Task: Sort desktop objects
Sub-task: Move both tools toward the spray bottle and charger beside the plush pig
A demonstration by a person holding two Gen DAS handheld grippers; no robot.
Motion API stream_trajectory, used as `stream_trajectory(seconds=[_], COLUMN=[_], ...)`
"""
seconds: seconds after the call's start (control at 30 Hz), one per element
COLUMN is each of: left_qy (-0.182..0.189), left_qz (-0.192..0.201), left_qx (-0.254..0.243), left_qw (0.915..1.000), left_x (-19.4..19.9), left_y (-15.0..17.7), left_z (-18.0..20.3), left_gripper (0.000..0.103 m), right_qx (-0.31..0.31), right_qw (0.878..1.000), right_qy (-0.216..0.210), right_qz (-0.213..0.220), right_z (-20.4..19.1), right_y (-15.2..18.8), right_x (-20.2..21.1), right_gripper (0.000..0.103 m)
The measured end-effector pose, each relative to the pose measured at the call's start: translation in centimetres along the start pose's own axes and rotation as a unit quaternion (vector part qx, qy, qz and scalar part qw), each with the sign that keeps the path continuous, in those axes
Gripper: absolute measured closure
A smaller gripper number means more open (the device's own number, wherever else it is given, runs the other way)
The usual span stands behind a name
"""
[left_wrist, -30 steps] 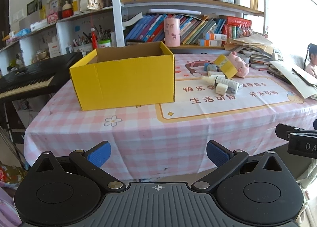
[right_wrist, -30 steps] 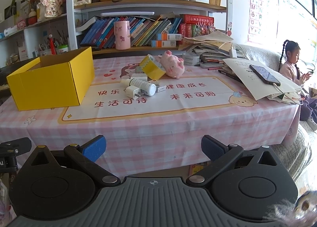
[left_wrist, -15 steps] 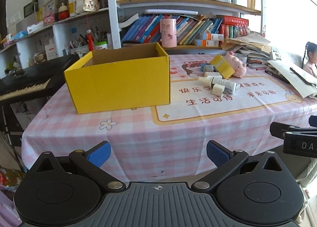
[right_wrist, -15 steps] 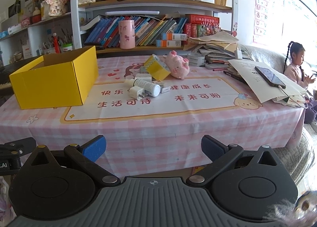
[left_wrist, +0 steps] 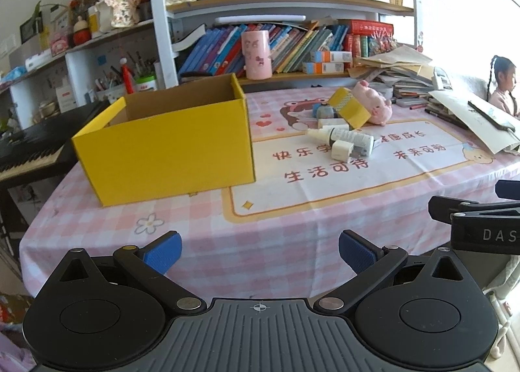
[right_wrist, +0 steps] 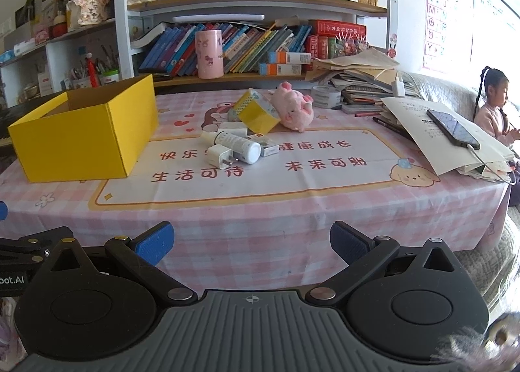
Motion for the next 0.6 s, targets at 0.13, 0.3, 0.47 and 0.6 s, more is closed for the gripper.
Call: stream_trajectory(seconds=[0.13, 0.3, 0.47, 0.6], left_qy=[0.007, 0.032, 0.055, 0.071], left_qz=[0.008, 0.021, 0.034, 0.040], left_qx=[-0.007, -0.010, -0.021, -0.031], left_qw=[0.9999, 0.9992, 0.9977, 0.9962], left_x=[-0.5, -1.3, -2.3, -2.9], left_y=[-0.9, -2.3, -3.9, -4.9], left_z=[1.1, 2.8, 5.2, 6.9], left_gripper=[0.000, 0.000, 0.000, 0.000], right_qx=[-0.006, -0.013, -0.008, -0.002], right_qw=[1.000, 1.000, 1.000, 1.000], right_qy=[0.003, 0.004, 0.003, 0.011], right_qz=[-0.004, -0.007, -0.007, -0.009], right_z=[1.3, 3.2, 4.8, 6.2], right_y=[-0.5, -1.7, -3.3, -4.4], right_x=[-0.9, -2.0, -3.2, -4.2], right_gripper=[0.000, 0.000, 0.000, 0.000])
Point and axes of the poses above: each gripper's, at about its wrist camera, not at the fingertips, and x roughly against the way its jaws point, z to its right, y to its underside, the point moved 7 cm from there along -x, roughly the way its jaws point, and after that the axes turned 13 degrees about -y, right-handed, at the moved point
